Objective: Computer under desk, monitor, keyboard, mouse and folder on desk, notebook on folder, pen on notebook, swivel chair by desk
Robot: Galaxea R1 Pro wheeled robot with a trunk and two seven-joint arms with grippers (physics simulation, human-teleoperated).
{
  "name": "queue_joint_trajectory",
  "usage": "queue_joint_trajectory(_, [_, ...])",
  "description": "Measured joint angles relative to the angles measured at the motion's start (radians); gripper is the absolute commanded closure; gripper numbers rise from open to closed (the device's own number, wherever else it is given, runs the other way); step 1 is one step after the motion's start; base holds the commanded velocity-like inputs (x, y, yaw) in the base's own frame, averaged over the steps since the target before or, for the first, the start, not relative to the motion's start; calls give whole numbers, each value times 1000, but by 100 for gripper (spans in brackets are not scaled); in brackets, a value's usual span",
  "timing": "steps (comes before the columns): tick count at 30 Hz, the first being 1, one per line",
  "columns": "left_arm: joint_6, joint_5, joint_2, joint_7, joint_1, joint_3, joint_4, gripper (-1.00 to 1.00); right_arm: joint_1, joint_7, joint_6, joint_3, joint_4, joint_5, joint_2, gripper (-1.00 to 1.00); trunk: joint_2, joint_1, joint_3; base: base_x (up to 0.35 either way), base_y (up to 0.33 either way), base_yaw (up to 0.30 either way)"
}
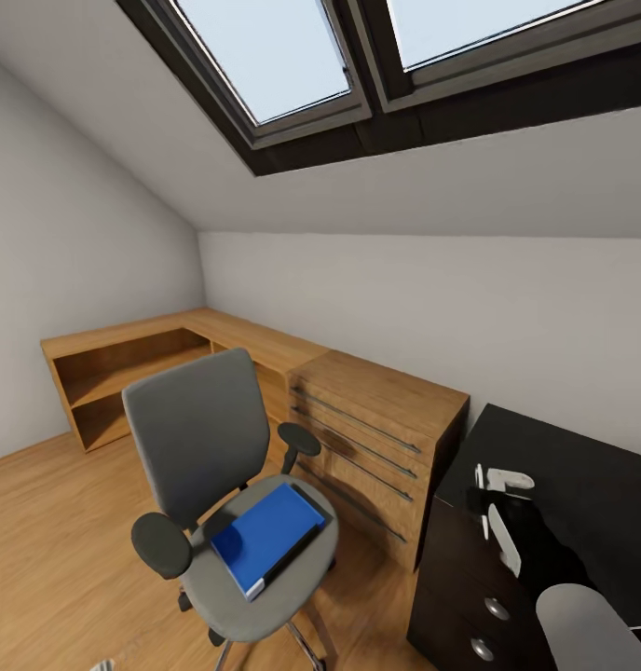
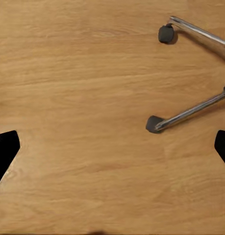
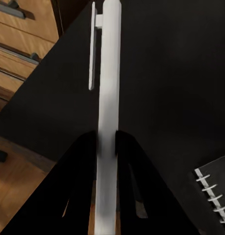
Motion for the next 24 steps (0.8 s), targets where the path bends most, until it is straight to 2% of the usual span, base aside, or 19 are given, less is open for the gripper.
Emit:
queue_joint_trajectory(1, [0, 1, 6, -1, 0, 3, 7, -100, -6, 0, -5, 0, 9, 0, -3, 100, 0, 0, 0, 0, 0, 0])
queue_joint_trajectory(2, [-3, 1, 29, -24, 0, 13, 55, -100, -49, 0, -35, 0, 80, 0, -24, 100, 0, 0, 0, 0, 0, 0])
queue_joint_trajectory(4, [-20, 2, 38, -57, 0, 15, 89, -100, -84, 0, -53, 1, 134, -2, -35, 100, 0, 0, 0, 0, 0, 0])
queue_joint_trajectory(5, [-78, 2, 48, -97, 0, 17, 123, -100, -131, 0, -68, 1, 185, -1, -43, 100, 0, 0, 0, 12, 0, 0])
queue_joint_trajectory(8, [-173, 1, 60, -125, 0, 19, 160, -100, -176, 0, -80, 1, 220, -2, -51, 100, 0, 0, 0, 146, 0, 0])
queue_joint_trajectory(13, [-215, 1, 64, -135, 0, 20, 174, -100, -191, -1, -109, 1, 248, -3, -63, 100, 0, -1, 0, 283, 0, 0])
queue_joint_trajectory(18, [-218, -1, 61, -135, 0, 20, 176, -100, -192, -1, -158, 1, 303, -3, -66, 100, 0, -1, 0, 321, 0, 0])
queue_joint_trajectory(24, [-219, -2, 60, -135, 1, 19, 176, -100, -192, -1, -171, 1, 320, -3, -67, 100, 0, 0, 0, 263, 0, 0])
